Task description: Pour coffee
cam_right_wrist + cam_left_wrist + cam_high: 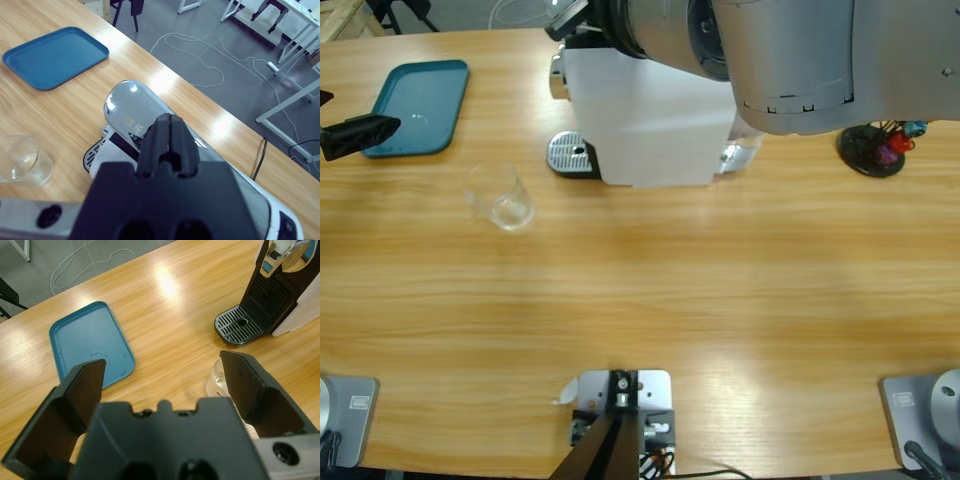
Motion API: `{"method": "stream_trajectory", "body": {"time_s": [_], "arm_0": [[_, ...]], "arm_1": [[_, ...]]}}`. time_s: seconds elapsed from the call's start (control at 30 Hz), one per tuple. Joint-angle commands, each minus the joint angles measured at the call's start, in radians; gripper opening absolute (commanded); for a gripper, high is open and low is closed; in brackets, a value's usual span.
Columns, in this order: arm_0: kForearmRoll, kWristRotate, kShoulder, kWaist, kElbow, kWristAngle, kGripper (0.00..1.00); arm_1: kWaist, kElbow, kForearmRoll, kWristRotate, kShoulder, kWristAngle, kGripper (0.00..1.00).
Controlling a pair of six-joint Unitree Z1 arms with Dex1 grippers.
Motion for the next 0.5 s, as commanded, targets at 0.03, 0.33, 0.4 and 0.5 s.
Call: {"method": "stream_trajectory", "body": {"time_s": [0.03, 0.33, 0.4, 0.5], "arm_0": [[0.005, -0.008, -0.017, -0.005, 0.037, -0.005, 0.991], [0.012, -0.008, -0.024, -0.006, 0.037, -0.005, 0.991], [0.014, -0.008, -0.028, -0.006, 0.037, -0.004, 0.991], [0.016, -0.008, -0.036, -0.006, 0.036, -0.004, 0.993]], "arm_1": [[0.022, 0.149, -0.025, 0.028, 0.213, 0.039, 0.0], [0.022, 0.185, -0.057, 0.037, 0.219, 0.039, 0.0], [0.022, 0.19, -0.06, 0.037, 0.218, 0.036, 0.0], [0.022, 0.2, -0.078, 0.035, 0.186, 0.013, 0.0]]}}
